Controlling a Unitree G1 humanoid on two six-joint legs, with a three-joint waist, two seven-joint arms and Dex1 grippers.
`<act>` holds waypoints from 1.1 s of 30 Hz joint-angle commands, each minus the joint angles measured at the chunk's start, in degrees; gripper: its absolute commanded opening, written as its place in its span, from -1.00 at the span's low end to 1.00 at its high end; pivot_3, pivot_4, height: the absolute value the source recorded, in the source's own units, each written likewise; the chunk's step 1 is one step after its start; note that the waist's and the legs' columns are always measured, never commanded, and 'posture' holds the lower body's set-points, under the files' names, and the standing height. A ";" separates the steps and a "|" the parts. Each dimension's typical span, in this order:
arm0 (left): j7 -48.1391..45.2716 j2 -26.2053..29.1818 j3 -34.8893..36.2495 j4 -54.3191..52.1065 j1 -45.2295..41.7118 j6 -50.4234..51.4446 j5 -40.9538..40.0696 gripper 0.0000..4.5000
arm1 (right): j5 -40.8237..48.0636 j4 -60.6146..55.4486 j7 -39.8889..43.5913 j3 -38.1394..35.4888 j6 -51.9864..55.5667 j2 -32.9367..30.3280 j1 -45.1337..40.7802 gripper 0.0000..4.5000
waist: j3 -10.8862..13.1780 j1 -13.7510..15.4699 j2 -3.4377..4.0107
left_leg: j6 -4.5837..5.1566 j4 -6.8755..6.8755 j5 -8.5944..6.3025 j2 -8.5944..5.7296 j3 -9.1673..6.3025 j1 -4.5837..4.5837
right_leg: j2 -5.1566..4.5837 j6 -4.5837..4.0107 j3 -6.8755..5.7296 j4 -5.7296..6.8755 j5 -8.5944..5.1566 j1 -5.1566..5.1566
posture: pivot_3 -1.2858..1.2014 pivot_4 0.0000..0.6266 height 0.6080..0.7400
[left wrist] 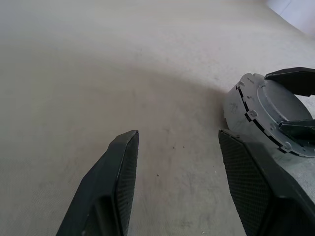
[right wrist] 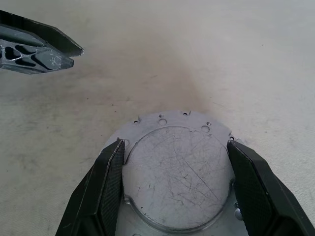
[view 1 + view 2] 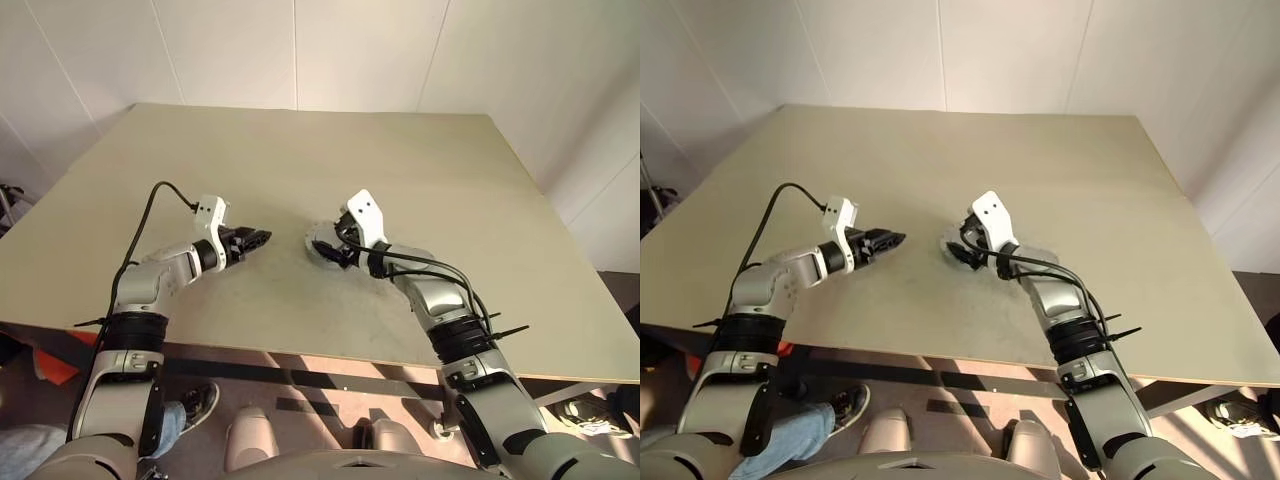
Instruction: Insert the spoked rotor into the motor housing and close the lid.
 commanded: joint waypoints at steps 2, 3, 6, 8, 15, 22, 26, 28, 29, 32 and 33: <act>0.07 0.01 0.39 -2.88 -0.48 -0.21 -0.60 0.22 | 0.54 -1.56 0.99 -0.40 0.86 -0.59 1.17 0.42 | 0.00 -0.01 0.00 | 0.00 0.00 0.00 0.00 0.00 0.01 | 0.00 0.00 0.00 0.00 0.00 0.00 | 0.03 -1.00 1.00; 0.09 -0.05 0.36 -2.86 -0.53 -0.22 -0.59 0.22 | 0.67 -2.06 1.17 -0.37 0.43 -0.38 1.22 0.42 | 0.00 -0.01 0.00 | 0.00 0.00 0.00 0.00 0.00 0.01 | 0.00 0.00 0.00 0.00 0.00 0.00 | 0.03 -1.00 1.00; 0.07 -0.13 0.29 -2.90 -0.53 -0.21 -0.57 0.22 | 1.99 -4.13 1.92 -0.80 0.04 0.40 1.43 0.42 | 0.00 -0.04 0.00 | 0.00 -0.01 0.00 0.01 0.00 0.01 | 0.01 0.00 0.00 0.00 0.00 0.00 | 0.03 -1.00 1.00; 0.10 -0.16 0.26 -2.98 -0.46 -0.14 -0.53 0.22 | 2.79 -5.24 1.85 -1.46 0.21 1.01 1.31 0.42 | 0.00 -0.18 0.00 | 0.00 -0.01 0.00 0.01 0.00 0.00 | 0.01 0.00 0.00 -0.01 -0.01 -0.02 | 0.03 -1.00 1.00; 0.14 -0.26 0.10 -3.02 -0.24 -0.14 -0.38 0.22 | 3.20 -6.60 0.80 -2.11 -0.04 2.08 0.04 0.42 | 0.02 -0.46 0.01 | -0.01 -0.01 0.00 0.03 0.00 0.01 | 0.04 0.00 0.02 0.03 0.00 -0.08 | 0.03 -1.00 1.00; 0.21 -0.35 0.05 -3.20 -0.11 -0.08 -0.39 0.22 | 0.48 -3.95 -0.73 -1.16 -2.03 1.20 -0.31 0.42 | 0.02 -0.44 0.01 | -0.02 -0.01 0.01 0.03 0.00 0.00 | 0.04 0.00 0.01 0.03 0.00 -0.08 | 0.03 -1.00 1.00; 0.21 -0.37 0.02 -3.26 -0.10 -0.09 -0.37 0.22 | 0.63 -4.13 0.01 -0.90 -1.96 1.08 0.23 0.42 | 0.02 -0.43 0.01 | -0.02 -0.01 0.01 0.03 0.00 0.00 | 0.04 0.00 0.01 0.03 0.00 -0.09 | 0.03 -1.00 1.00; 0.25 -0.40 0.00 -3.37 -0.08 -0.06 -0.39 0.22 | 0.37 -4.16 0.50 -0.49 -2.11 0.78 0.55 0.42 | 0.03 -0.43 0.00 | -0.01 -0.01 0.01 0.03 0.00 -0.01 | 0.04 0.00 0.01 0.03 0.00 -0.09 | 0.03 -1.00 1.00; 0.26 -0.40 -0.02 -3.39 -0.08 -0.06 -0.39 0.22 | 0.22 -4.16 0.63 -0.29 -2.22 0.69 0.70 0.42 | 0.02 -0.43 0.00 | -0.01 -0.01 0.01 0.03 0.01 -0.01 | 0.04 0.00 0.01 0.03 0.00 -0.08 | 0.03 -1.00 1.00; 0.29 -0.37 -0.02 -3.39 -0.09 -0.03 -0.42 0.22 | 0.12 -3.86 0.83 -0.11 -2.33 0.67 0.92 0.42 | 0.02 -0.43 0.00 | -0.01 -0.01 0.01 0.03 0.00 -0.01 | 0.04 0.00 0.02 0.03 0.00 -0.09 | 0.03 -1.00 1.00; 0.35 -0.41 -0.03 -3.49 -0.09 0.04 -0.44 0.22 | 0.11 -3.77 0.92 -0.14 -2.32 0.60 0.98 0.42 | 0.03 -0.43 0.00 | -0.02 -0.01 0.01 0.03 0.00 -0.01 | 0.04 0.00 0.02 0.03 0.00 -0.09 | 0.03 -1.00 1.00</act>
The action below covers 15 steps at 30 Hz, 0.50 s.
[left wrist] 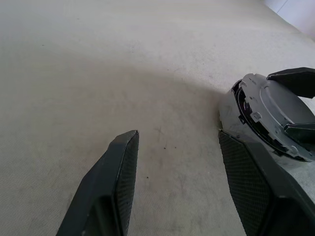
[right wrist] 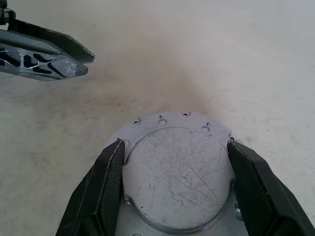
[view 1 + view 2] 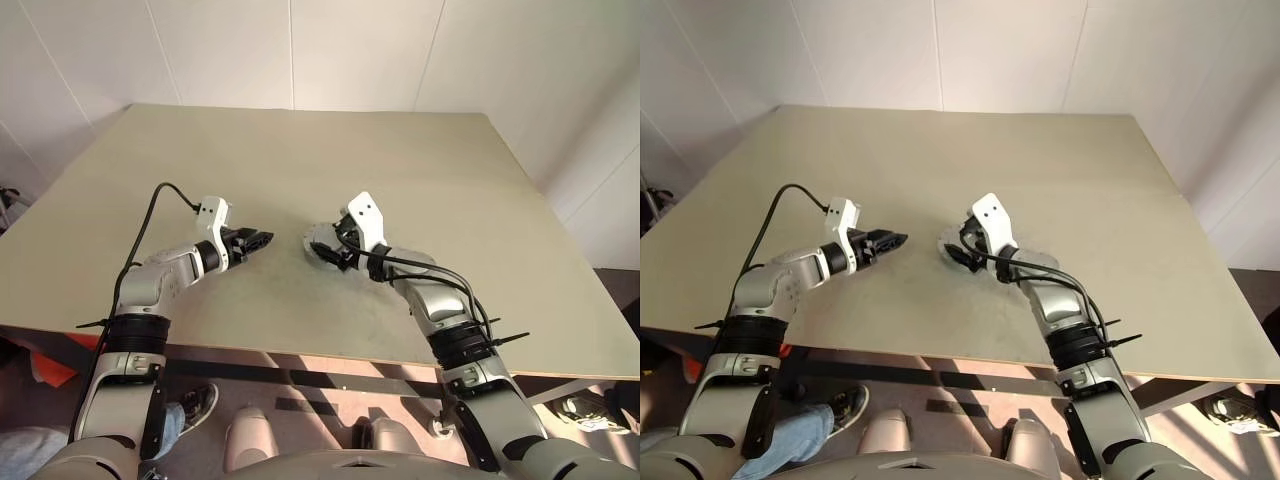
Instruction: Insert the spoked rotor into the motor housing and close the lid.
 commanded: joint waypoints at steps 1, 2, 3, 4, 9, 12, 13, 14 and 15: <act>-0.09 0.15 0.12 -2.53 -0.51 -0.11 -0.44 0.22 | -0.13 -1.02 0.34 0.10 -1.64 -0.09 -0.75 0.42 | 0.00 0.00 0.00 | 0.00 0.00 0.00 0.00 0.00 0.00 | 0.00 0.00 0.00 0.00 0.00 0.00 | 0.03 -1.00 1.00; -0.08 0.13 0.11 -2.58 -0.49 -0.08 -0.46 0.22 | -0.18 -0.79 0.18 -0.03 -1.57 -0.06 -0.77 0.42 | 0.00 0.00 0.00 | 0.00 0.00 0.00 0.00 0.00 0.00 | 0.00 0.00 0.00 0.00 0.00 0.00 | 0.03 -1.00 1.00; -0.07 0.12 0.11 -2.66 -0.43 -0.05 -0.47 0.22 | -0.22 -0.46 -0.10 -0.25 -1.51 0.02 -0.84 0.42 | 0.00 0.00 0.00 | 0.00 0.00 0.00 0.00 0.00 0.00 | 0.00 0.00 0.00 0.00 0.00 0.00 | 0.03 -1.00 1.00; -0.08 0.11 0.11 -2.70 -0.35 -0.03 -0.47 0.22 | -0.23 -0.06 -0.50 -0.52 -1.49 0.18 -0.99 0.42 | 0.00 0.00 0.00 | 0.00 0.00 0.00 0.00 0.00 0.00 | 0.00 0.00 0.00 0.00 0.00 0.00 | 0.03 -1.00 1.00; -0.02 0.01 0.10 -3.08 0.03 0.17 -0.51 0.22 | -0.02 0.60 -0.96 -0.93 -1.44 0.43 -1.41 0.42 | 0.00 0.01 0.00 | 0.00 0.01 0.00 0.00 0.00 0.01 | 0.00 0.00 0.00 0.01 0.00 0.00 | 0.03 -1.00 1.00; 0.09 0.00 0.15 -3.32 0.17 0.30 -0.54 0.22 | 0.07 0.82 -1.01 -1.01 -1.34 0.48 -1.68 0.42 | 0.00 0.01 0.00 | 0.00 0.01 0.00 0.00 0.00 0.00 | 0.00 0.00 0.00 0.01 0.00 0.00 | 0.03 -1.00 1.00; 0.12 -0.01 0.14 -3.40 0.24 0.31 -0.54 0.22 | 0.05 1.02 -1.07 -1.05 -1.38 0.50 -1.83 0.42 | 0.00 0.01 0.00 | 0.00 0.01 0.00 0.00 0.00 0.00 | 0.00 0.00 0.00 0.01 0.00 0.00 | 0.03 -1.00 1.00; 0.13 -0.01 0.13 -3.46 0.29 0.31 -0.52 0.22 | 0.01 1.19 -1.10 -1.05 -1.45 0.51 -1.94 0.42 | 0.00 0.00 0.00 | 0.00 0.01 0.00 0.00 0.00 0.00 | 0.00 0.00 0.00 0.01 0.00 0.01 | 0.03 -1.00 1.00; 0.16 -0.02 0.15 -3.48 0.30 0.32 -0.52 0.22 | 0.00 1.38 -1.11 -1.06 -1.52 0.53 -2.03 0.42 | 0.00 0.00 0.00 | 0.00 0.02 0.00 0.00 0.00 0.01 | 0.00 0.00 0.01 0.02 0.00 0.01 | 0.03 -1.00 1.00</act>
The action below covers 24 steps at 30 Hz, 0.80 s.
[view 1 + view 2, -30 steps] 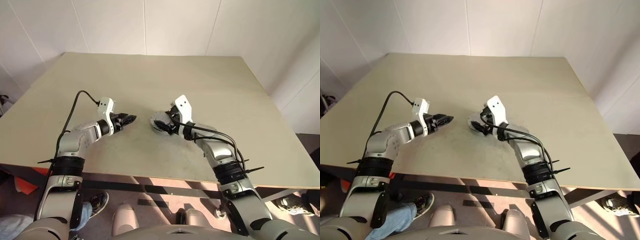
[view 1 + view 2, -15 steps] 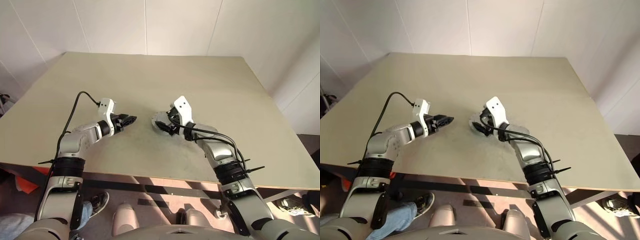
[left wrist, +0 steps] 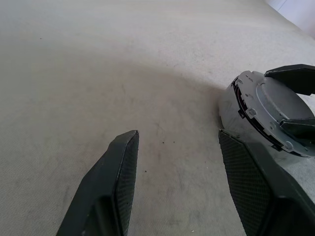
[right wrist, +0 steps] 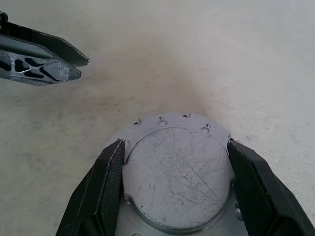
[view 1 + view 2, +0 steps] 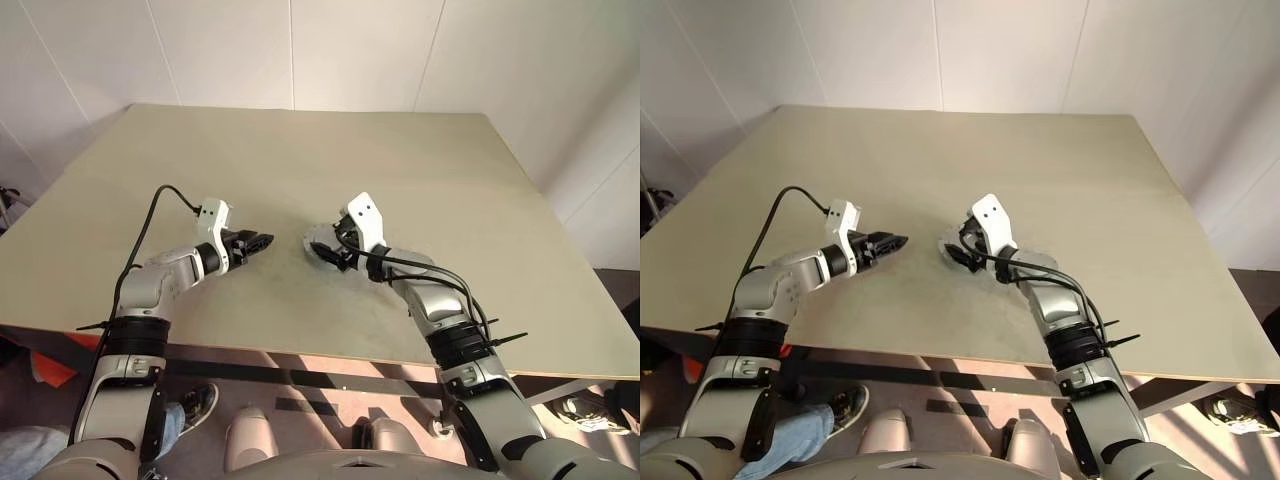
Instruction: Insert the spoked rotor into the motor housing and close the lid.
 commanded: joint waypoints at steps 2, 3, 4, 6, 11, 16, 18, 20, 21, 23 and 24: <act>0.00 0.14 0.22 -2.61 -0.39 -0.15 -0.51 0.22 | 0.09 0.65 -0.31 -0.86 -1.34 0.11 -1.83 0.42 | 0.00 0.00 0.00 | 0.00 0.00 0.00 0.00 0.00 0.01 | 0.00 0.00 0.00 0.01 0.00 0.00 | 0.03 -1.00 1.00; 0.02 0.13 0.22 -2.61 -0.38 -0.15 -0.51 0.22 | 0.04 0.89 -0.43 -0.88 -1.42 0.15 -1.88 0.42 | 0.00 -0.01 0.00 | 0.00 0.00 0.00 0.00 0.00 0.01 | 0.00 0.00 0.00 0.01 0.00 0.00 | 0.03 -1.00 1.00; 0.03 0.13 0.23 -2.62 -0.37 -0.15 -0.50 0.22 | 0.02 1.04 -0.51 -0.89 -1.48 0.18 -1.92 0.42 | 0.00 -0.01 0.00 | 0.00 0.00 0.00 0.00 0.00 0.01 | 0.00 0.00 0.00 0.02 0.00 0.00 | 0.03 -1.00 1.00; -0.01 0.15 0.13 -2.55 -0.25 -0.23 -0.41 0.22 | 0.12 0.99 -0.58 -0.91 -1.47 0.25 -2.06 0.42 | 0.00 -0.01 0.00 | 0.01 0.01 0.00 0.00 0.00 0.02 | 0.00 0.00 0.00 0.02 0.00 0.00 | 0.03 -1.00 1.00; -0.04 0.18 0.04 -2.52 -0.24 -0.26 -0.33 0.22 | -0.24 1.70 -0.44 -0.53 -2.11 0.15 -2.06 0.42 | 0.00 -0.01 0.00 | 0.01 0.01 0.00 0.00 0.00 0.02 | 0.00 0.00 0.00 0.04 0.00 0.01 | 0.03 -1.00 1.00; 0.00 0.18 0.03 -2.53 -0.26 -0.30 -0.31 0.22 | -0.77 2.48 0.34 0.18 -1.83 -0.59 -1.33 0.42 | 0.00 -0.01 0.00 | 0.01 0.01 -0.01 0.00 0.00 0.03 | 0.00 0.00 0.01 0.04 0.00 0.01 | 0.03 -1.00 1.00; -0.02 0.21 0.05 -2.51 -0.27 -0.30 -0.32 0.22 | -1.03 2.76 0.47 0.32 -1.56 -0.84 -1.14 0.42 | 0.00 0.00 -0.01 | 0.01 0.02 0.00 0.00 0.00 0.04 | 0.00 0.00 0.00 0.04 0.00 0.03 | 0.03 -1.00 1.00; -0.05 0.22 0.07 -2.49 -0.27 -0.24 -0.36 0.22 | -1.43 3.67 0.89 0.65 -1.29 -1.29 -0.75 0.42 | -0.01 0.02 -0.01 | 0.01 0.02 0.00 0.00 0.00 0.04 | 0.00 0.00 0.00 0.04 0.00 0.04 | 0.03 -1.00 1.00; -0.04 0.21 0.06 -2.56 -0.25 -0.18 -0.38 0.22 | -1.73 4.23 0.96 0.83 -1.20 -1.51 -0.59 0.42 | -0.01 0.03 -0.02 | 0.01 0.02 -0.01 0.00 0.00 0.06 | 0.00 0.00 0.00 0.04 0.00 0.06 | 0.03 -1.00 1.00; -0.01 0.19 0.06 -2.65 -0.21 -0.09 -0.42 0.22 | -2.15 5.09 0.68 1.05 -1.05 -1.75 -0.54 0.42 | -0.02 0.05 -0.03 | 0.02 0.02 -0.01 0.00 0.00 0.10 | -0.01 0.00 0.00 0.03 0.00 0.11 | 0.03 -1.00 1.00; 0.01 0.18 0.06 -2.73 -0.17 -0.04 -0.44 0.22 | -2.20 5.46 0.20 0.91 -0.86 -1.69 -0.61 0.42 | -0.03 0.05 -0.04 | 0.04 0.02 -0.02 -0.01 0.00 0.11 | -0.01 0.00 0.00 0.03 0.00 0.12 | 0.03 -1.00 1.00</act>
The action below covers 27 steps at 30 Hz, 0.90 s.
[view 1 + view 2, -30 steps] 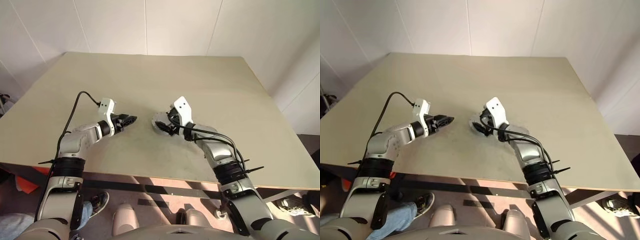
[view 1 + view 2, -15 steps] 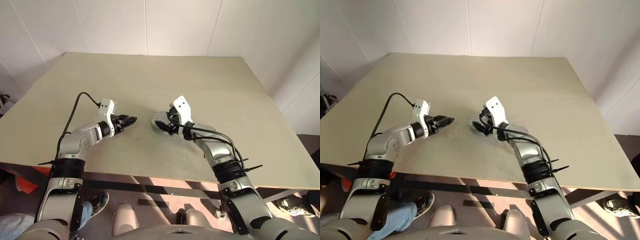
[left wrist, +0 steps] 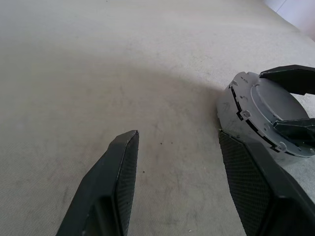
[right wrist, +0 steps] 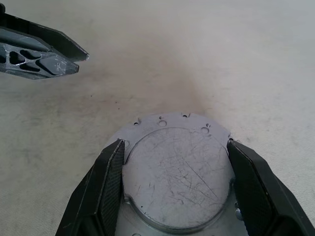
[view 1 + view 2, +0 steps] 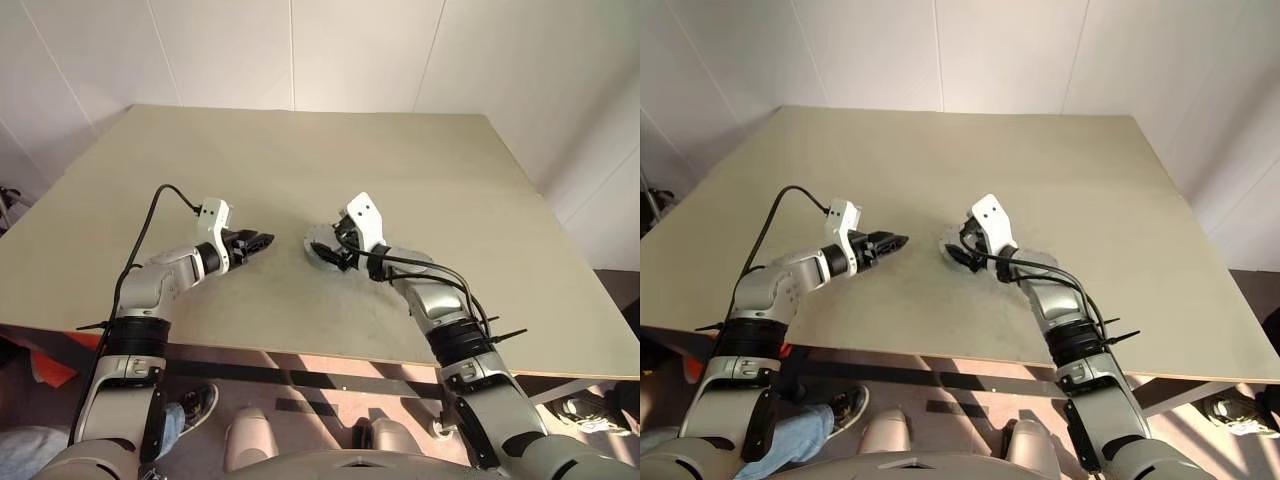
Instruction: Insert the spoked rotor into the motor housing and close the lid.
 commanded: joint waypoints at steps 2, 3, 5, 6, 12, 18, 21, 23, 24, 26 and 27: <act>0.00 0.19 0.16 -2.62 -0.15 0.04 -0.50 0.22 | -1.62 3.04 -1.29 0.03 1.26 -0.76 0.13 0.42 | -0.01 0.00 -0.02 | 0.01 0.01 -0.01 0.00 0.00 0.03 | 0.00 0.00 0.00 0.00 0.00 0.04 | 0.03 -1.00 1.00; 0.01 0.18 0.15 -2.71 -0.08 0.07 -0.52 0.22 | -1.55 3.14 -1.43 -0.03 1.36 -0.67 0.03 0.42 | -0.02 0.00 -0.03 | 0.04 0.01 -0.02 0.00 0.00 0.06 | 0.00 0.00 0.00 0.00 0.00 0.07 | 0.03 -1.00 1.00; 0.07 0.11 0.15 -2.88 0.06 0.14 -0.56 0.22 | -1.49 3.51 -1.88 -0.09 1.79 -0.31 -0.31 0.42 | -0.02 0.00 -0.03 | 0.05 0.03 -0.03 0.00 0.00 0.10 | -0.01 0.00 0.00 0.01 0.00 0.12 | 0.03 -1.00 1.00; 0.10 0.06 0.12 -3.02 0.15 0.19 -0.59 0.22 | -1.44 3.73 -2.20 -0.17 2.10 -0.05 -0.49 0.42 | -0.02 -0.01 -0.04 | 0.05 0.03 -0.03 0.00 0.00 0.10 | -0.01 0.00 0.01 0.01 0.00 0.12 | 0.03 -1.00 1.00; 0.25 -0.19 0.13 -3.80 0.56 0.68 -0.68 0.22 | -1.25 4.58 -2.58 0.13 3.20 0.67 -1.00 0.42 | -0.04 -0.08 -0.06 | 0.03 0.02 -0.02 0.01 0.00 0.19 | 0.00 0.00 0.02 0.04 0.00 0.13 | 0.03 -1.00 1.00; 0.34 -0.26 0.24 -4.20 0.84 0.97 -0.72 0.22 | -1.66 5.30 -2.15 0.98 4.24 0.35 -0.37 0.42 | -0.11 -0.10 -0.13 | 0.03 0.01 -0.02 0.01 -0.01 0.21 | 0.00 0.01 0.02 0.04 0.00 0.13 | 0.03 -1.00 1.00; 0.44 -0.49 0.12 -4.24 0.82 1.03 -0.72 0.22 | -2.46 6.45 -3.17 1.17 4.02 0.23 -0.38 0.42 | -0.21 -0.15 -0.24 | 0.03 0.00 -0.02 0.01 -0.01 0.23 | 0.01 0.01 0.02 0.04 0.00 0.14 | 0.03 -1.00 1.00; 0.49 -0.59 0.06 -4.28 0.77 1.09 -0.70 0.22 | -3.48 7.22 -3.85 1.69 3.11 -0.16 -0.59 0.42 | -0.24 -0.18 -0.27 | 0.03 0.00 -0.02 0.01 -0.01 0.26 | 0.01 0.01 0.02 0.04 0.00 0.16 | 0.03 -1.00 1.00; 0.46 -0.59 0.07 -4.28 0.75 1.11 -0.70 0.22 | -4.13 7.70 -4.33 2.00 2.40 -0.44 -0.67 0.42 | -0.24 -0.18 -0.27 | 0.03 -0.01 -0.02 0.01 -0.01 0.32 | 0.01 0.01 0.02 0.04 0.00 0.20 | 0.03 -1.00 1.00; 0.41 -0.60 0.09 -4.29 0.73 1.14 -0.69 0.22 | -5.30 8.53 -5.15 2.50 0.82 -1.06 -0.75 0.42 | -0.24 -0.19 -0.27 | 0.03 -0.03 -0.02 0.00 0.00 0.43 | 0.01 0.32 0.04 0.03 -0.19 0.27 | 0.03 -1.00 1.00; 0.36 -0.56 0.12 -4.25 0.72 1.14 -0.68 0.22 | -5.54 8.79 -5.33 2.54 0.30 -1.15 -0.77 0.42 | -0.24 -0.19 -0.27 | 0.03 -0.04 -0.02 0.00 -0.01 0.47 | 0.01 0.35 0.03 0.03 -0.21 0.30 | 0.03 -1.00 1.00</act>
